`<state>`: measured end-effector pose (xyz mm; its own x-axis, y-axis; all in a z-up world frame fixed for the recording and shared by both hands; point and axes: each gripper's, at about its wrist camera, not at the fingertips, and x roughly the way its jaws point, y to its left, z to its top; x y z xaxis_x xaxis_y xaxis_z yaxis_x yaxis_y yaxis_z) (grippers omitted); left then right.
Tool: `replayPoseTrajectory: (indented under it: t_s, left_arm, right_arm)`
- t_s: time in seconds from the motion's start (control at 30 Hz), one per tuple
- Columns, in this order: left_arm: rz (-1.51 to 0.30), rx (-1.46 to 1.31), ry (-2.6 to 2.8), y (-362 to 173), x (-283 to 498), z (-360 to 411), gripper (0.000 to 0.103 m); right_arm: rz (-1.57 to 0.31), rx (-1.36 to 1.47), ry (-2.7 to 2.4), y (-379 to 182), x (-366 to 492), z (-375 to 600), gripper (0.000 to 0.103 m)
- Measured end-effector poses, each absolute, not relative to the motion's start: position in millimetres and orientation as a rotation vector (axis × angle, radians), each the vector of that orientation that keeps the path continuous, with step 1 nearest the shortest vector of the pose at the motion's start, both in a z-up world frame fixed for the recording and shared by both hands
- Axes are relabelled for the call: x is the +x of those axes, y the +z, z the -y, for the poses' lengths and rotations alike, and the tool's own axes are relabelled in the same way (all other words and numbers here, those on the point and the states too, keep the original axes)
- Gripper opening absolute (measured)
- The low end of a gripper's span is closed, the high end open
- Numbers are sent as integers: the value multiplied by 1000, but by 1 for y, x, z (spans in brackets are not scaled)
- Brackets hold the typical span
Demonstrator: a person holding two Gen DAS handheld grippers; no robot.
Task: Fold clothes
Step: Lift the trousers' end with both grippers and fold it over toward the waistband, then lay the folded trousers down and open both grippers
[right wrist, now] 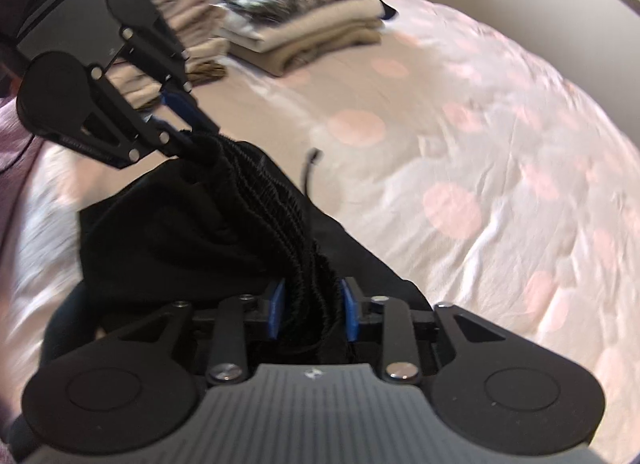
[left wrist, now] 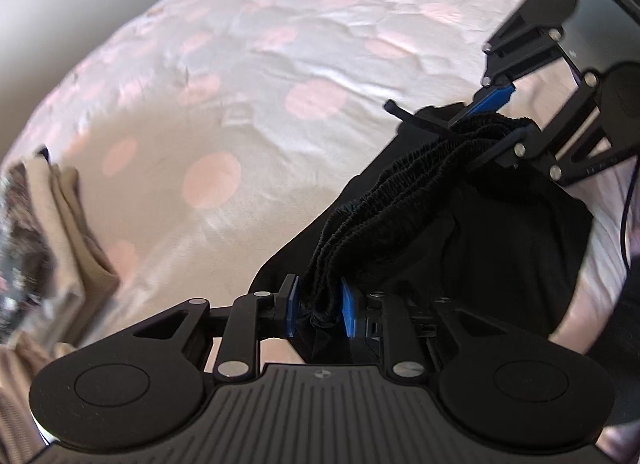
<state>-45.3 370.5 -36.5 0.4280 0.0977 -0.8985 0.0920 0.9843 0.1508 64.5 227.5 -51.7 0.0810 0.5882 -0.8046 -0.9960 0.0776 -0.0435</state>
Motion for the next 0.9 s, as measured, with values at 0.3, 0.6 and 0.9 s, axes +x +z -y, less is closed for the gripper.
replayPoseTrajectory:
  t_s: [0.3,0.6,0.9]
  left_arm:
    - [-1083,-37,129,-60,-43,-411,27]
    - [-946,-175,297,-37,-72,-416,39]
    - [-877,-230,344,-19,-149,-384,41]
  right_arm:
    - [-758,-512,1245,-79,98,-225,57]
    - [-780,-235,1111,-63,108,-194,67]
    - [-882,-21,1034,-52,80,-111,71]
